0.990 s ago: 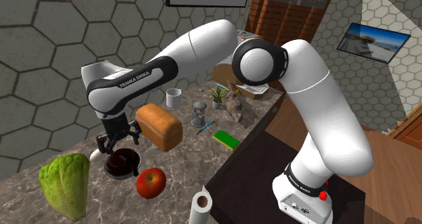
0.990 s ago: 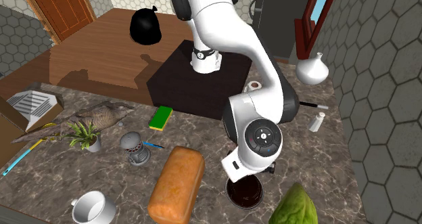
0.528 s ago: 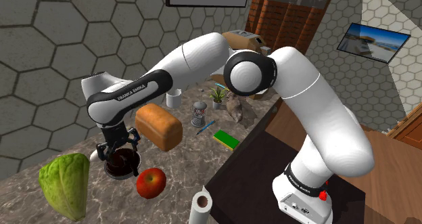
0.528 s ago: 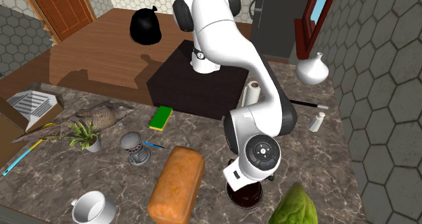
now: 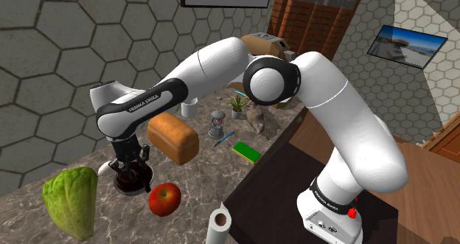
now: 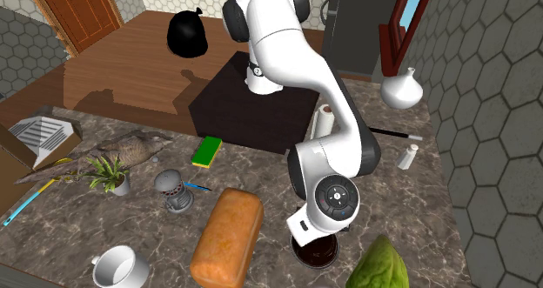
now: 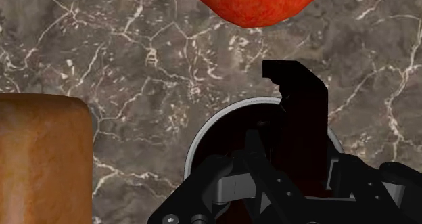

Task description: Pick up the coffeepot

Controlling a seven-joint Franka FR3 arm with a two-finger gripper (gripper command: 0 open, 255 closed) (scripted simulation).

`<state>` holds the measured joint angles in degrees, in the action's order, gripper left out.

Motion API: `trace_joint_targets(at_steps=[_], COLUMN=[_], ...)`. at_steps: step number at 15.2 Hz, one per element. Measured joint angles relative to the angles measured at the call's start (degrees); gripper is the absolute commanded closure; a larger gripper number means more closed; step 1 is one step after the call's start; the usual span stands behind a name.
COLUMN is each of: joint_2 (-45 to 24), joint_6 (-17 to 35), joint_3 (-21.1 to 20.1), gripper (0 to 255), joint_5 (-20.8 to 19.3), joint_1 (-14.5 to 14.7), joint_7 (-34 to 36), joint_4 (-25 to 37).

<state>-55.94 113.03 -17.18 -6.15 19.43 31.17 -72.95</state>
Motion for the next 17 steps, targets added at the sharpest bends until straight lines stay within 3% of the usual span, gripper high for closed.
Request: trace_joint_targets(at_steps=[17], joint_2=[5.75], joint_6=[-5.22], joint_3=[-0.89], gripper=[255], joint_5=[0.89], joint_1=[-0.72], joint_7=[0.33], joint_4=[-0.53])
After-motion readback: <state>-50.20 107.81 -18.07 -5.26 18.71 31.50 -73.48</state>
